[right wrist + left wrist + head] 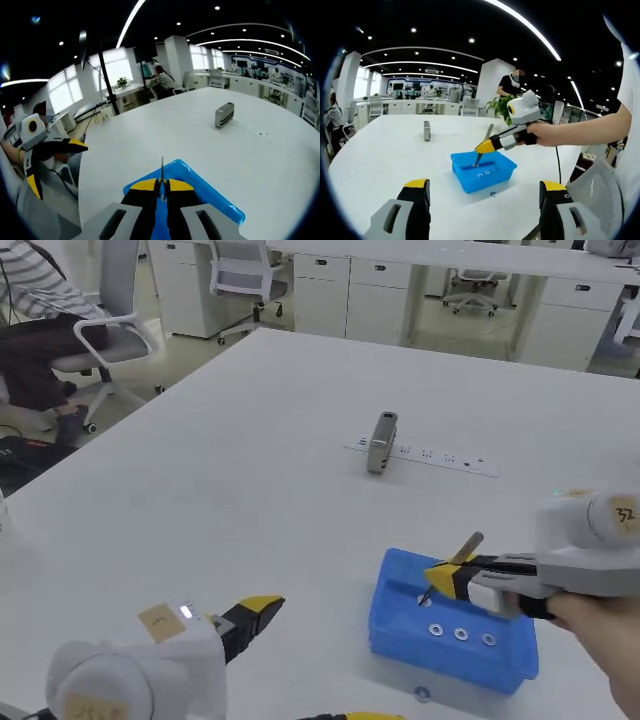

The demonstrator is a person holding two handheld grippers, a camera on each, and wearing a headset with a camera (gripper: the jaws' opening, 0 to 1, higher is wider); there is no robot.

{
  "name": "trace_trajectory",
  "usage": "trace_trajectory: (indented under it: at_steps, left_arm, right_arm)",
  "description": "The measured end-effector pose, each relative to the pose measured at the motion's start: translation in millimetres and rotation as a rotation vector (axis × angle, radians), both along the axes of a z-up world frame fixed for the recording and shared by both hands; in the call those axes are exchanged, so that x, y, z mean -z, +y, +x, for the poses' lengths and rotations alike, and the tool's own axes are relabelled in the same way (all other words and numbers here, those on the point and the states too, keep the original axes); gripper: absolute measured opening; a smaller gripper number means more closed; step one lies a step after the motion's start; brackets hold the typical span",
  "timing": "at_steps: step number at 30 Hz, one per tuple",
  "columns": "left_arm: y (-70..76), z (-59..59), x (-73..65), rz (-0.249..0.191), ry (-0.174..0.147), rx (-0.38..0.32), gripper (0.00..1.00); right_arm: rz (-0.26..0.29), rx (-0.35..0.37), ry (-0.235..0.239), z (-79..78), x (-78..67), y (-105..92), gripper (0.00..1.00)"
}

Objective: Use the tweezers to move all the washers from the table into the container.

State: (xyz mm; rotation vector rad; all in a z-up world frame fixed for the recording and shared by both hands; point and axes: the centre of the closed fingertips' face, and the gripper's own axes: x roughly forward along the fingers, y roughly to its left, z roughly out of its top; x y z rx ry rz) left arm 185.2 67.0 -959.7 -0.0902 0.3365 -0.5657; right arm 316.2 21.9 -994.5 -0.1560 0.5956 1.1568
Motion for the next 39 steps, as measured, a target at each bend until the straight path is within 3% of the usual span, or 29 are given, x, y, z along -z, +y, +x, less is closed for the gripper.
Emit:
trace_trajectory:
  at_steps: [18, 39]
  left_arm:
    - [-1.0, -0.6, 0.9, 0.000, 0.005, 0.008, 0.92]
    - [-0.6, -0.9, 2.2, -0.001, 0.013, 0.006, 0.92]
  right_arm:
    - [-0.080, 0.015, 0.063, -1.1, 30.8, 3.1, 0.03]
    - [-0.089, 0.013, 0.060, -1.7, 35.5, 2.4, 0.03]
